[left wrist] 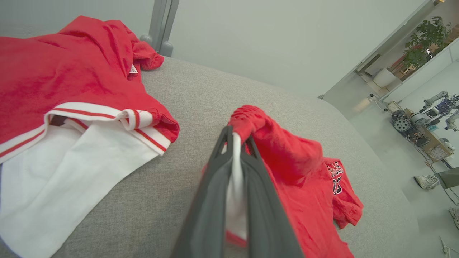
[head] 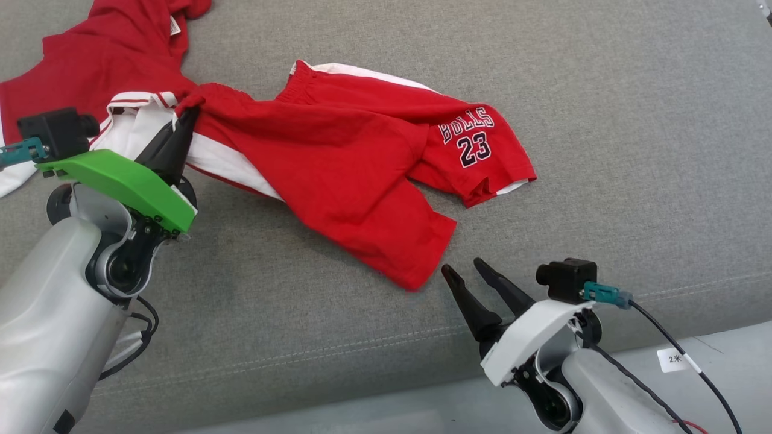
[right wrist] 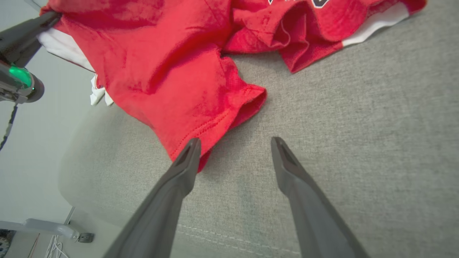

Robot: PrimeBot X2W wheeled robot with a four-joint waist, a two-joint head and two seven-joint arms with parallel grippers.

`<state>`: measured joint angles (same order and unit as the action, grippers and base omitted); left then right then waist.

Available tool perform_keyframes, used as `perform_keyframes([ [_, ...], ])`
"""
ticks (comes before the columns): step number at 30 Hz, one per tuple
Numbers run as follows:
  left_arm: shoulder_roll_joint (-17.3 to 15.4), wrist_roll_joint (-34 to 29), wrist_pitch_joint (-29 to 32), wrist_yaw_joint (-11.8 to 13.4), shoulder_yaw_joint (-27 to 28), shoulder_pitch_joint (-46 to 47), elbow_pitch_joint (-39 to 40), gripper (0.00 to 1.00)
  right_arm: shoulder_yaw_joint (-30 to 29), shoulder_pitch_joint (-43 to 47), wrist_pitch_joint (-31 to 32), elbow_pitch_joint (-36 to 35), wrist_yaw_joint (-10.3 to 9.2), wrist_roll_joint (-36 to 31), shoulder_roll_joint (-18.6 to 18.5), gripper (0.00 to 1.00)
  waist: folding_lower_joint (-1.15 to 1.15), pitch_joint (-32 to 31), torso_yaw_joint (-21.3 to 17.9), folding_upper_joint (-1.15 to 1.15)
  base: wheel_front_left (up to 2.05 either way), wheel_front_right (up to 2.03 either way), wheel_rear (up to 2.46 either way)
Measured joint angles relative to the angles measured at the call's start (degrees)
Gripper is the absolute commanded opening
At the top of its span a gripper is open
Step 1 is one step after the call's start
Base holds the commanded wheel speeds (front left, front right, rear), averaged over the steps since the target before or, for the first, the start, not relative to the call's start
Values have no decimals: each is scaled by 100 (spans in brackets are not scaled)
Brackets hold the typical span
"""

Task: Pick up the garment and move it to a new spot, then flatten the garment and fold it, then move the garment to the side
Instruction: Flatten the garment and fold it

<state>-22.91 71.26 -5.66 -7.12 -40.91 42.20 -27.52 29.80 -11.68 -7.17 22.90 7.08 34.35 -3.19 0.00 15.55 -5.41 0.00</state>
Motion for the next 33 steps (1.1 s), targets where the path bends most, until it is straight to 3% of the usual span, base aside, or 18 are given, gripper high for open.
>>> perform_keyframes([
  [16, -185, 18, 14, 0, -32, -53, 300, 0, 743, -599, 398, 315, -1, 1866, -18, 100, 0, 164, 17, 0, 0, 0, 0],
  [33, -288, 210, 67, 0, -21, -49, 469, 0, 1571, -1205, 680, 555, 9, 3038, -34, 100, 0, 459, 72, 0, 0, 0, 0],
])
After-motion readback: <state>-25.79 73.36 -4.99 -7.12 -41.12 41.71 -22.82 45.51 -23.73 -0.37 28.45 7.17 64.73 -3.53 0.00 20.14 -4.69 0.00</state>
